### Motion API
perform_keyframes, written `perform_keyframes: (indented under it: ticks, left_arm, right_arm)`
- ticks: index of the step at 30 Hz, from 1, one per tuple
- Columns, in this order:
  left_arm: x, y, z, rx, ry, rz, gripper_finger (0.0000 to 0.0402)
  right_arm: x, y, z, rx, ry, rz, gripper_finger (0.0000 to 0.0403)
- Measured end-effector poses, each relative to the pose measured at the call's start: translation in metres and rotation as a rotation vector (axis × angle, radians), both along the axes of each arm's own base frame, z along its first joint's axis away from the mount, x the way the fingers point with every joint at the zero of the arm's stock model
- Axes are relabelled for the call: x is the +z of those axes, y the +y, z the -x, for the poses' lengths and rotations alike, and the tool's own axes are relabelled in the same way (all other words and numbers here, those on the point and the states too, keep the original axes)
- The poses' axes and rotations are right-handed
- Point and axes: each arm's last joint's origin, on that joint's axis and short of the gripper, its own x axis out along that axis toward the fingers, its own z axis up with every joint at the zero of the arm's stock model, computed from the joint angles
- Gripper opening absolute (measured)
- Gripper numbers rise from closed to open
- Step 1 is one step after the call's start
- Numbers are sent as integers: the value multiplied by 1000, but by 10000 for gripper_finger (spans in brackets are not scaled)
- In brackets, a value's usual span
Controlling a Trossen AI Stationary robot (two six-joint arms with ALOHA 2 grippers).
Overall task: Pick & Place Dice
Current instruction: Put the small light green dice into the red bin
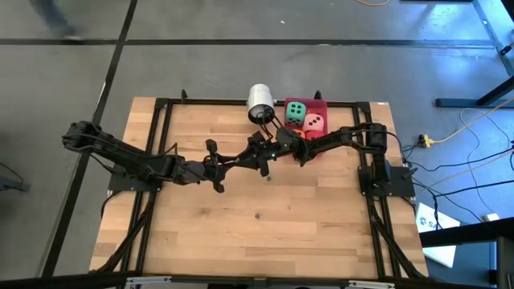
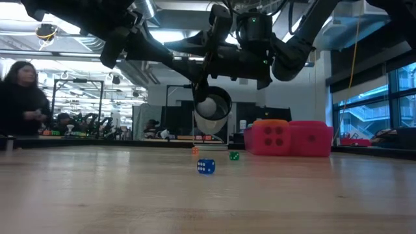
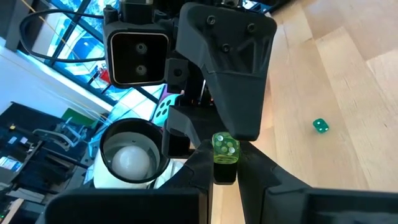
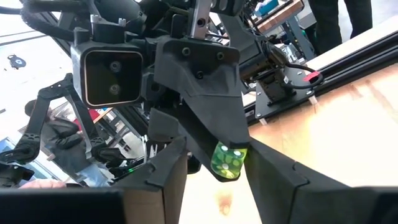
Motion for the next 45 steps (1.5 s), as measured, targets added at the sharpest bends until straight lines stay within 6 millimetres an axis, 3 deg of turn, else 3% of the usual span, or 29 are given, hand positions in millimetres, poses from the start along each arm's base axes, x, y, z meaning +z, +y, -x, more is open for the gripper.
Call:
perform_keyframes:
  ticks: [19,33,45]
  left_arm:
    - [0,-4,1,-1,9,-17,33]
    - [0,-4,1,15,8,-27,32]
    - [1,-4,1,13,-6,-21,73]
  right_arm:
    - [0,-2,0,-4,-6,2,92]
    - [0,-2,0,10,-7,8,87]
    - [0,-1,1,25,-16,29,56]
